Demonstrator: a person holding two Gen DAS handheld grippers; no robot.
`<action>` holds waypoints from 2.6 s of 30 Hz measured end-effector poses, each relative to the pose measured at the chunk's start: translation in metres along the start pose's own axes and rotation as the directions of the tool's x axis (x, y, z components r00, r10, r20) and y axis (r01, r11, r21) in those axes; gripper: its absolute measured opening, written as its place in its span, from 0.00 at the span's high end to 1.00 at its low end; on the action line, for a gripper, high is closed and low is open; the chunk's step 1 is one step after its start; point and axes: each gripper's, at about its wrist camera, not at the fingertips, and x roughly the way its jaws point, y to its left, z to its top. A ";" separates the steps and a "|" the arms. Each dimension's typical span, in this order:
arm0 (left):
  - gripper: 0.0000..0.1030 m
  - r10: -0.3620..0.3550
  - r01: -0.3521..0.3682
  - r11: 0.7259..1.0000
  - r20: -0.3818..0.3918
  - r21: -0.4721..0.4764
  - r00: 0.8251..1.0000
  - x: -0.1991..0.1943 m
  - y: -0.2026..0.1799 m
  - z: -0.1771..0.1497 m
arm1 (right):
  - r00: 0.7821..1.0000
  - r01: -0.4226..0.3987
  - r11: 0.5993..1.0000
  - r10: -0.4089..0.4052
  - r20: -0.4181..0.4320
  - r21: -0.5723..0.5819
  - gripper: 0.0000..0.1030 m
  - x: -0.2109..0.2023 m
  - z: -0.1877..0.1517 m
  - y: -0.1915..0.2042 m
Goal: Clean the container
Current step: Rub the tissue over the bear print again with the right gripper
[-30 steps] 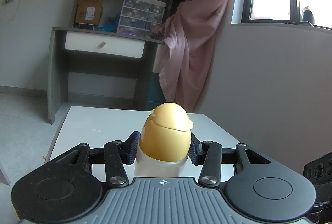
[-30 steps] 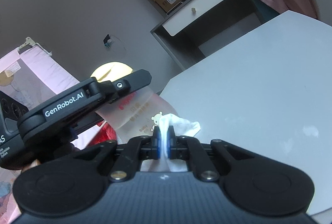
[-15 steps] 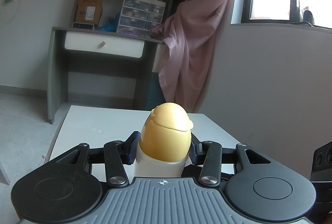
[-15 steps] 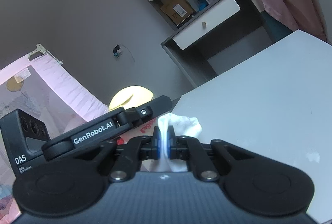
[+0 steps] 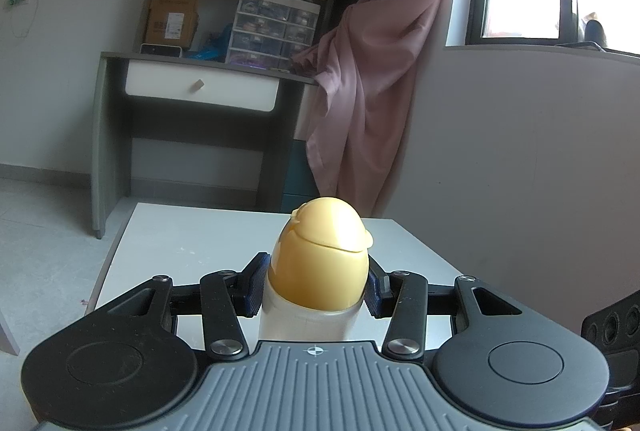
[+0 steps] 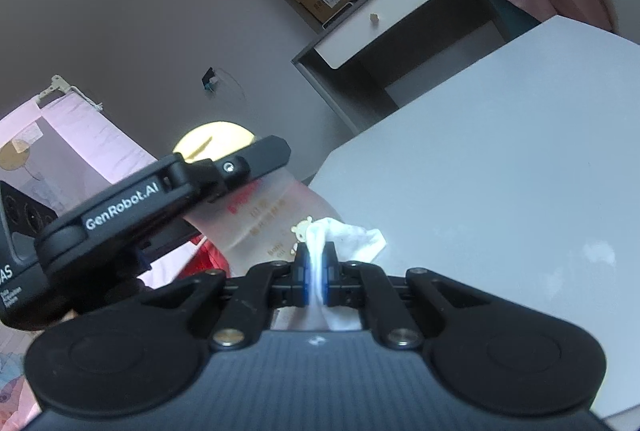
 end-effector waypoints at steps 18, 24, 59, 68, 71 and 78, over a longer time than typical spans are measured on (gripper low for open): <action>0.53 -0.002 0.002 1.000 -0.001 0.002 1.000 0.001 0.001 -0.001 | 0.997 -0.019 1.000 0.021 0.069 -0.020 0.94 -0.006 0.014 0.009; 0.53 -0.004 0.004 1.000 -0.002 0.002 1.000 0.000 0.003 0.000 | 0.998 -0.014 1.000 0.015 0.065 -0.021 0.94 -0.004 0.014 0.007; 0.53 -0.008 0.008 1.000 -0.003 0.003 1.000 -0.003 0.006 0.000 | 0.997 0.019 0.999 -0.017 0.070 -0.032 0.94 0.000 0.019 0.012; 0.53 -0.008 0.008 1.000 -0.004 0.004 1.000 -0.003 0.008 0.001 | 0.998 0.051 0.998 -0.051 0.026 -0.028 0.94 0.004 0.011 0.007; 0.53 -0.007 0.007 1.000 -0.004 0.004 1.000 -0.003 0.007 0.002 | 0.998 0.061 0.998 -0.061 0.010 -0.023 0.94 0.006 0.008 0.004; 0.53 -0.007 0.007 1.000 -0.004 0.004 1.000 -0.003 0.008 0.003 | 0.998 0.065 0.998 -0.065 0.003 -0.021 0.94 0.006 0.007 0.004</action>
